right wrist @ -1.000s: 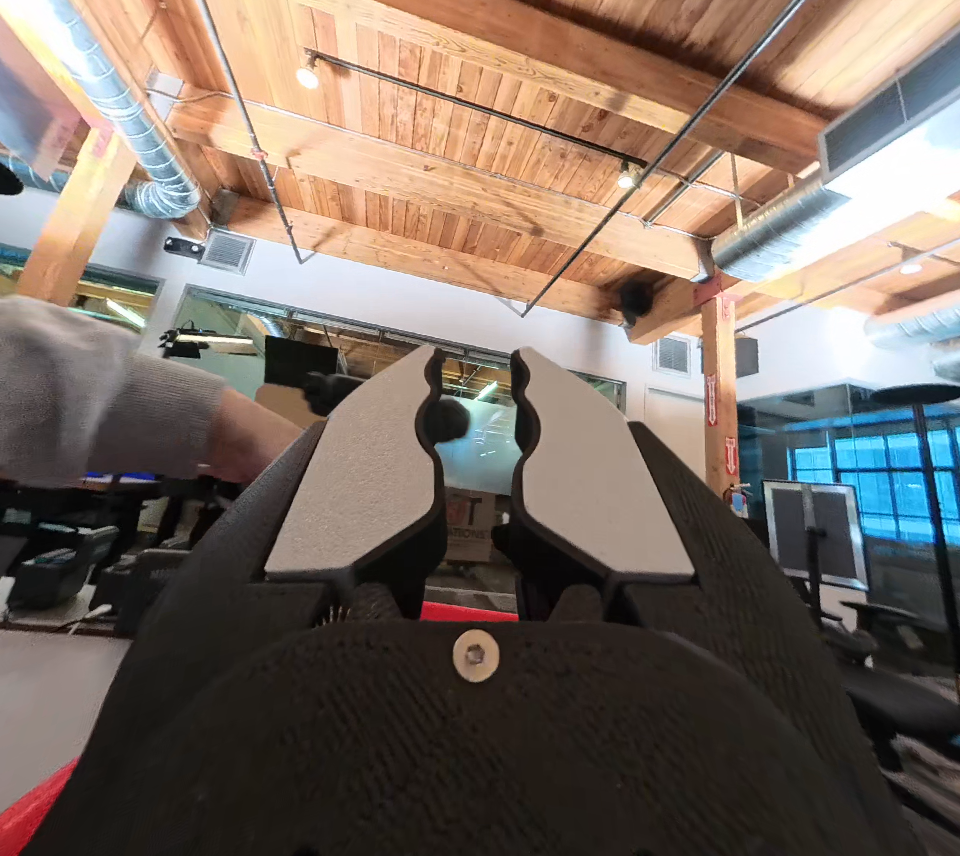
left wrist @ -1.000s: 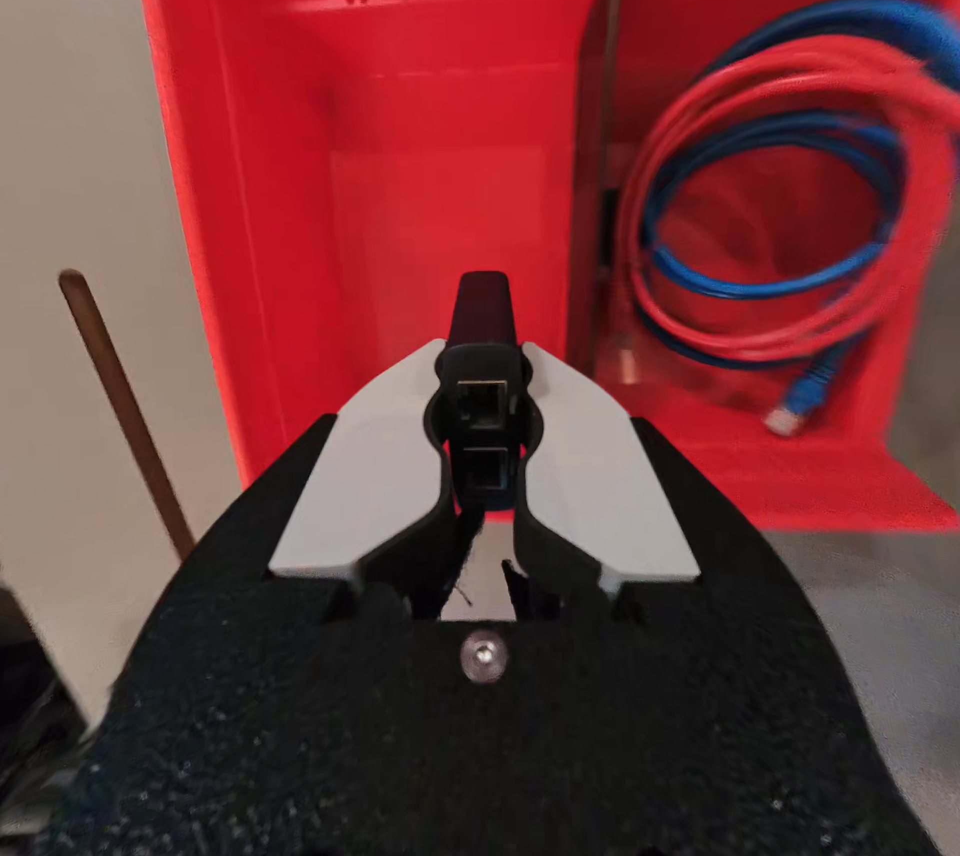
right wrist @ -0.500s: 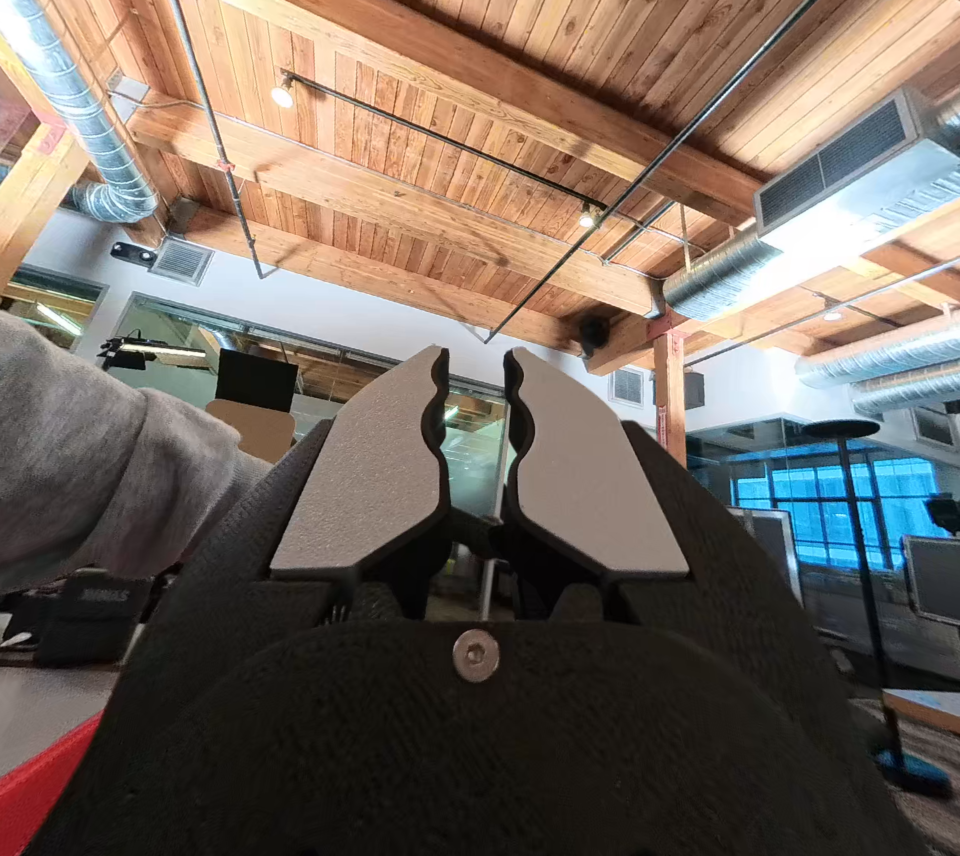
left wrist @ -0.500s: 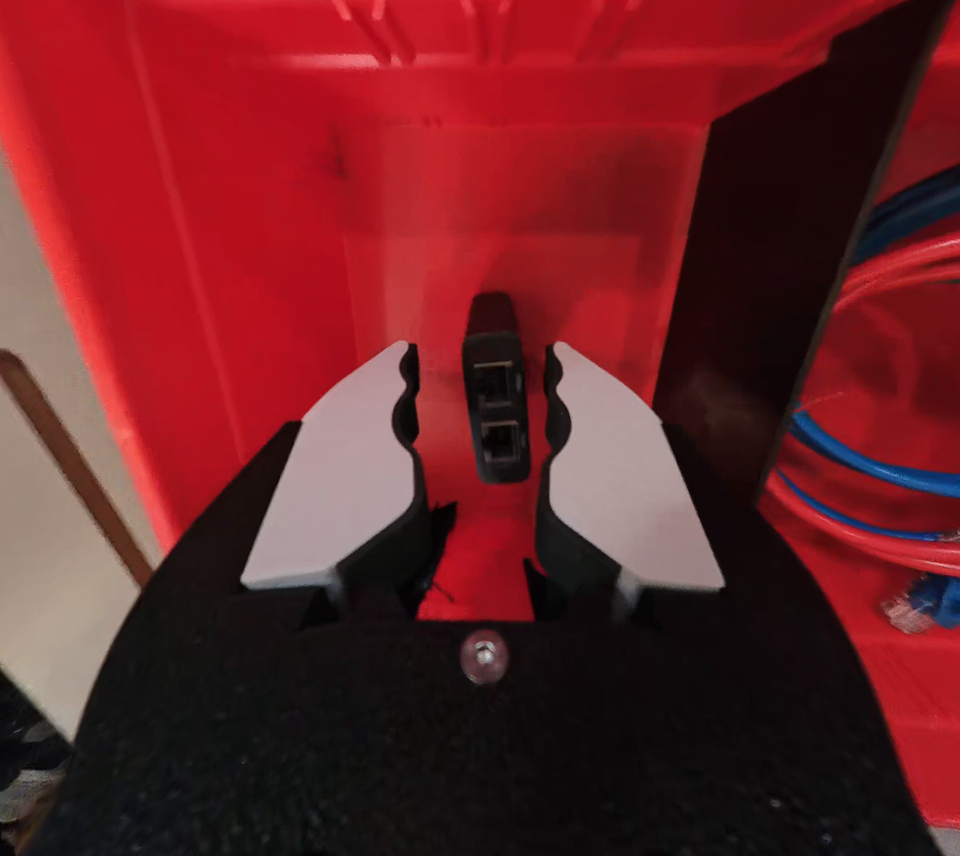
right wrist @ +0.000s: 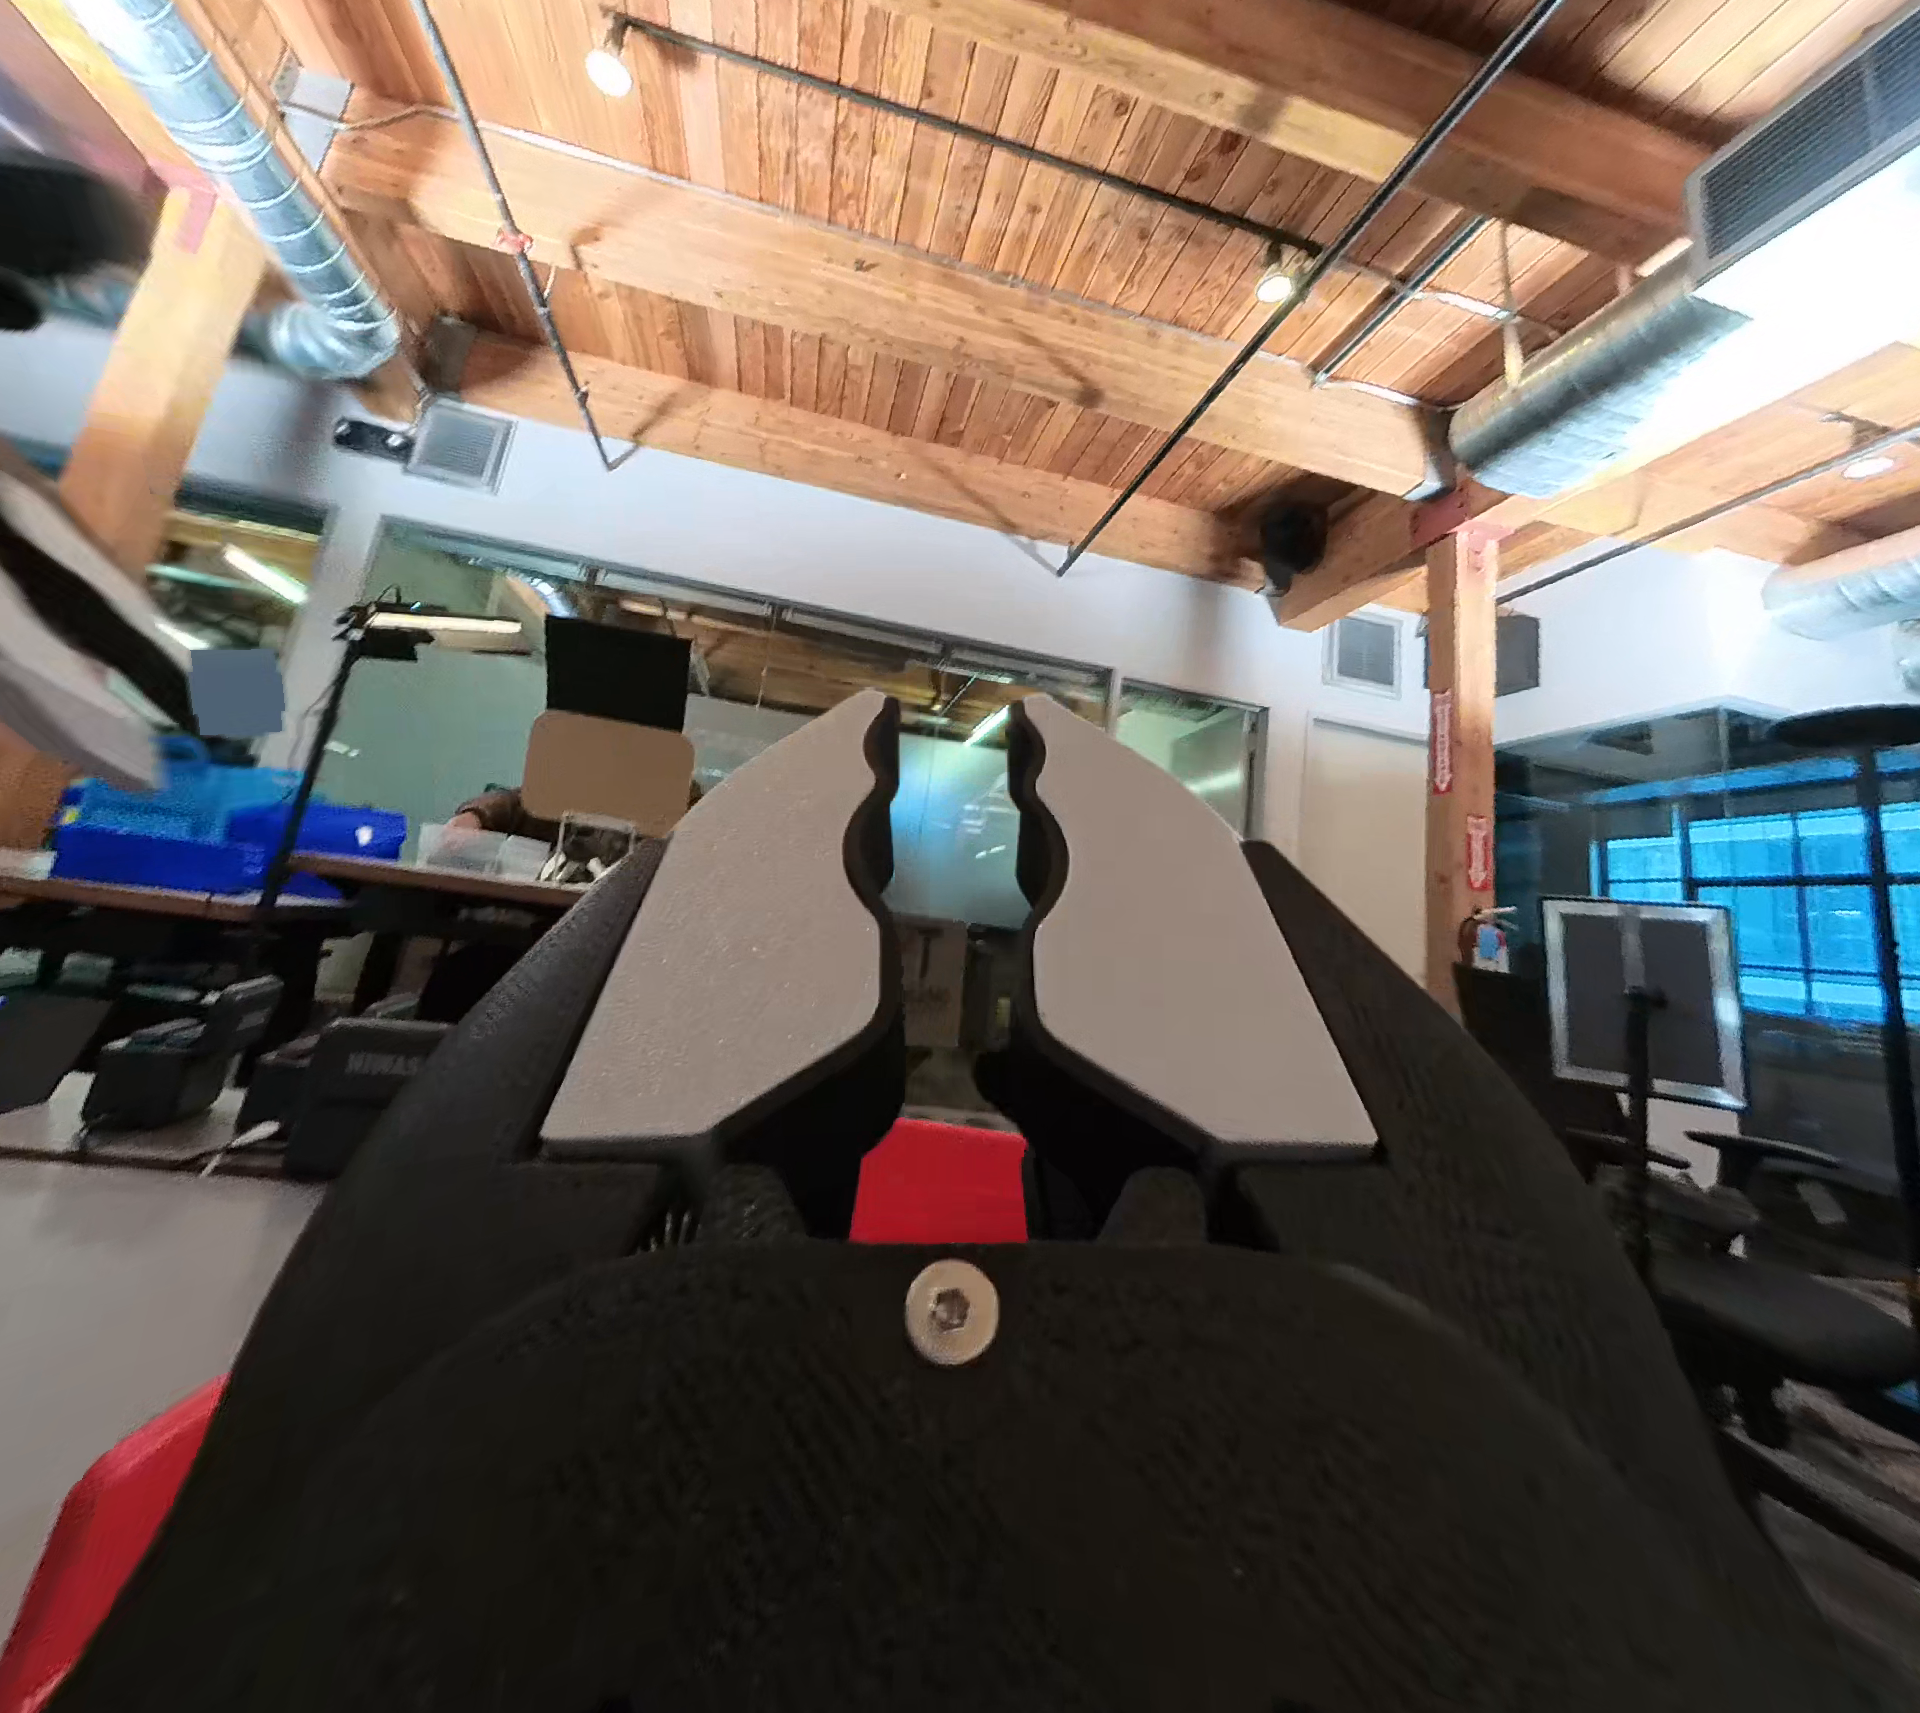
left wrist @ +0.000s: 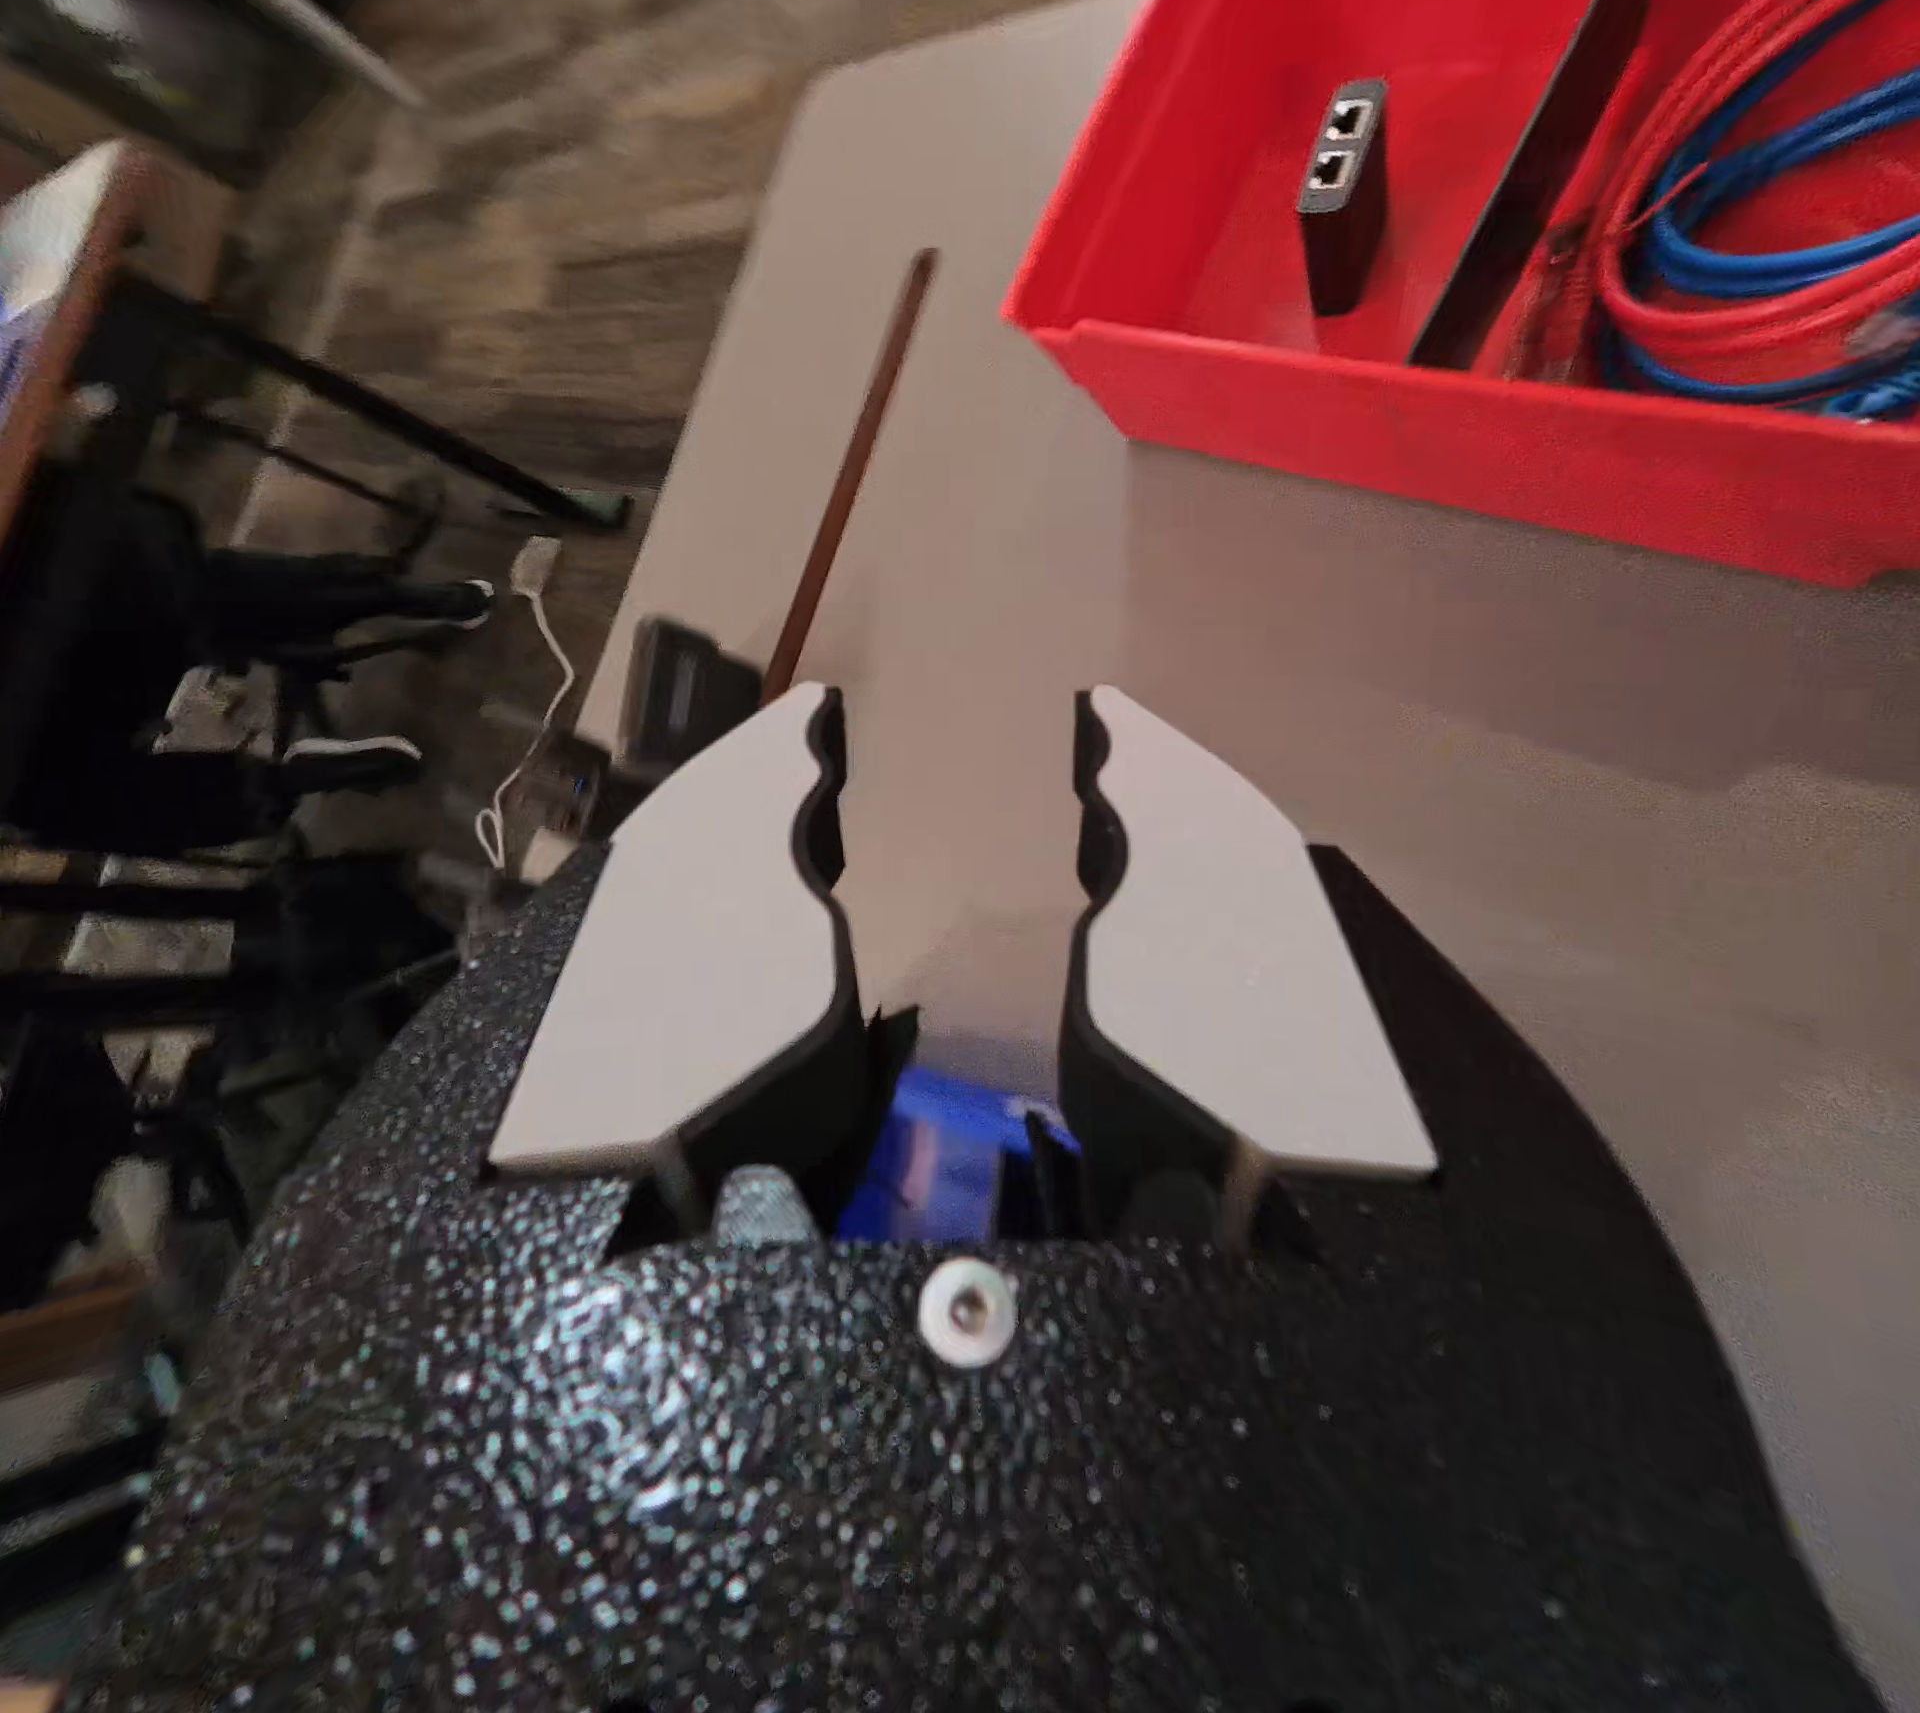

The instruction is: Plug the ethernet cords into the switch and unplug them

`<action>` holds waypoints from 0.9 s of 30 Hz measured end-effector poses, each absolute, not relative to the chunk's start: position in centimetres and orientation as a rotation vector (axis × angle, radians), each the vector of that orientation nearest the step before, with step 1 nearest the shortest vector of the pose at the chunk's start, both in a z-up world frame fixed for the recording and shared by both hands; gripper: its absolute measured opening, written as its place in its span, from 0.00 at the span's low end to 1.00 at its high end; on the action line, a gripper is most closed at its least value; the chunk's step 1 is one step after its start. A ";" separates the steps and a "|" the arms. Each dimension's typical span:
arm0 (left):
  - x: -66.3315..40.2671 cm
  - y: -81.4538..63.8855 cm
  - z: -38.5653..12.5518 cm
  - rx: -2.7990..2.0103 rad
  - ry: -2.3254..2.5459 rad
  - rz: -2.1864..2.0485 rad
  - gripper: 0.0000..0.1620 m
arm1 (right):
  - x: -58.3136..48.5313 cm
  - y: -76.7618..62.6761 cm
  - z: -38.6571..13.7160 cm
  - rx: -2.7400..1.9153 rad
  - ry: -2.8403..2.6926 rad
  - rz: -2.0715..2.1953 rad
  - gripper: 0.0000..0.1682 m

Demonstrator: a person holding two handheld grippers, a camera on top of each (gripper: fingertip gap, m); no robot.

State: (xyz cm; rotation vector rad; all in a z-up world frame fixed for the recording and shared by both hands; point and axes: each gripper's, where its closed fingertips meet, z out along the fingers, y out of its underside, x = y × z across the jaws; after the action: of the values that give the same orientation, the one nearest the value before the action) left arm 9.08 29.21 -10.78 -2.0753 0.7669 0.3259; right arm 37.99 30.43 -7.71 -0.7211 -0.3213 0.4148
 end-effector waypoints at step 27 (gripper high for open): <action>-7.6 6.2 -22.8 -2.159 -0.158 -0.135 0.70 | 20.6 21.3 -16.0 -1.307 -0.994 0.279 0.17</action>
State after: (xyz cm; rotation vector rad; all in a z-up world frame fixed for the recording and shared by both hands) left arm -7.55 6.23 -22.80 -2.1591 -0.1578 -0.1347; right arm 20.61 21.32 -16.02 -1.3071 -0.9939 0.2791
